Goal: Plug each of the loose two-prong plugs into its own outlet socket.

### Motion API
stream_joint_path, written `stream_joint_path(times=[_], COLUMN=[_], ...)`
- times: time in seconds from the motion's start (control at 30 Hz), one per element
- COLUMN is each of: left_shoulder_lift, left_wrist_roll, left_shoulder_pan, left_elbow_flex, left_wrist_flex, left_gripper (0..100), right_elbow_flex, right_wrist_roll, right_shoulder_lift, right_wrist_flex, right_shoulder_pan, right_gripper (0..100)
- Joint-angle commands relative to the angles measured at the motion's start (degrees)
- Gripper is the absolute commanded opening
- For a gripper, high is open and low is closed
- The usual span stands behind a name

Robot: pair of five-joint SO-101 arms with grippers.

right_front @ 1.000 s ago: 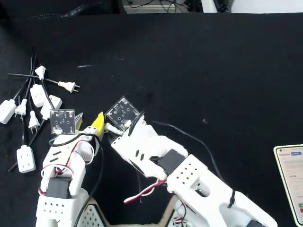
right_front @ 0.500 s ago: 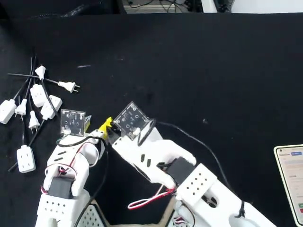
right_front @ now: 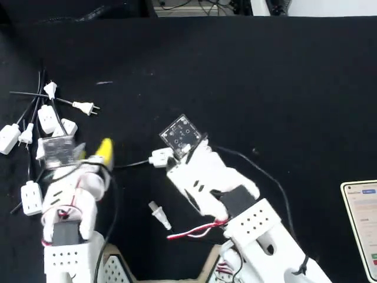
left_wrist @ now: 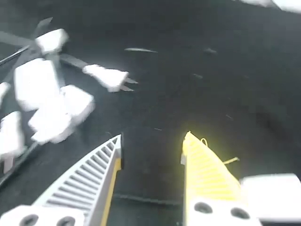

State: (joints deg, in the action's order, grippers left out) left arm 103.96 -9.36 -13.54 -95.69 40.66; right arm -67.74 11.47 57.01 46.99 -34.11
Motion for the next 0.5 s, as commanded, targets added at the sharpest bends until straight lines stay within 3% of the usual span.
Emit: stream_joint_path(times=[0.0,0.17,0.47], left_shoulder_lift=[0.5,0.5,0.6], left_wrist_roll=[-6.7,-9.5,-11.3], left_shoulder_pan=[-8.2,-14.1,-16.9], left_elbow_flex=[3.0,4.0,4.3], left_wrist_flex=[-0.9,-0.5,-1.0], left_gripper=[22,22,22], right_elbow_flex=[4.0,2.2,1.4], right_wrist_roll=[0.5,0.0,-8.5], right_shoulder_lift=[-4.0,-9.6,-14.6], right_wrist_flex=[5.8,7.3,7.0], right_shoulder_pan=[-8.7,-21.2,-22.6], right_gripper=[12.6,19.8,20.1])
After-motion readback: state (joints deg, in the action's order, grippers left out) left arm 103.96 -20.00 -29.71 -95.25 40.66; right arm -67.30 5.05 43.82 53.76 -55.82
